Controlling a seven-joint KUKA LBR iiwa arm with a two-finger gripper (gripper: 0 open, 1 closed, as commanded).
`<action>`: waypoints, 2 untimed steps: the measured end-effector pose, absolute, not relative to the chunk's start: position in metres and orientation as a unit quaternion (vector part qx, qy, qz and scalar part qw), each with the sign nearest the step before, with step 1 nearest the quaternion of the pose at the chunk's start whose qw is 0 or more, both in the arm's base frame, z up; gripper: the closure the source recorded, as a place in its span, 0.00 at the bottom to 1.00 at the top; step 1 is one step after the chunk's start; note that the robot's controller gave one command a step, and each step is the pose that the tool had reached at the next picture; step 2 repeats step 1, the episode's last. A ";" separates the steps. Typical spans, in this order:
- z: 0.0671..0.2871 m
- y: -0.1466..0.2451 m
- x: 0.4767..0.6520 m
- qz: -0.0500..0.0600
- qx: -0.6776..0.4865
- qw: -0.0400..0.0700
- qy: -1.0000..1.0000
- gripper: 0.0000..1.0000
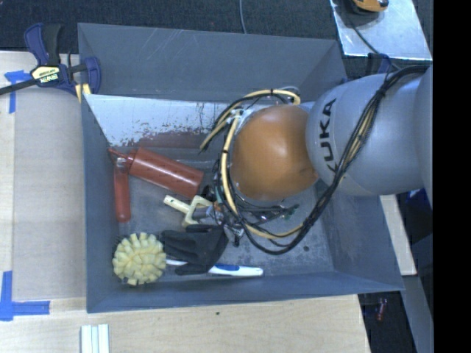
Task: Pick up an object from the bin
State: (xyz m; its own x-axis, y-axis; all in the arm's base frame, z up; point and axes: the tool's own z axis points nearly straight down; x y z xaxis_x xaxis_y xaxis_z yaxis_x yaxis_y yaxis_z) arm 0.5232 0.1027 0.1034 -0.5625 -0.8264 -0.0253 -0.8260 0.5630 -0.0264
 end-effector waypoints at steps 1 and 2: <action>0.171 0.106 0.519 -0.006 -0.472 0.018 0.881 1.00; 0.171 0.106 0.519 -0.006 -0.472 0.018 0.881 1.00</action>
Offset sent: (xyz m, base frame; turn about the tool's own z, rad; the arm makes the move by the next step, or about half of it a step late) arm -0.0073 0.0024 0.1857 -0.0137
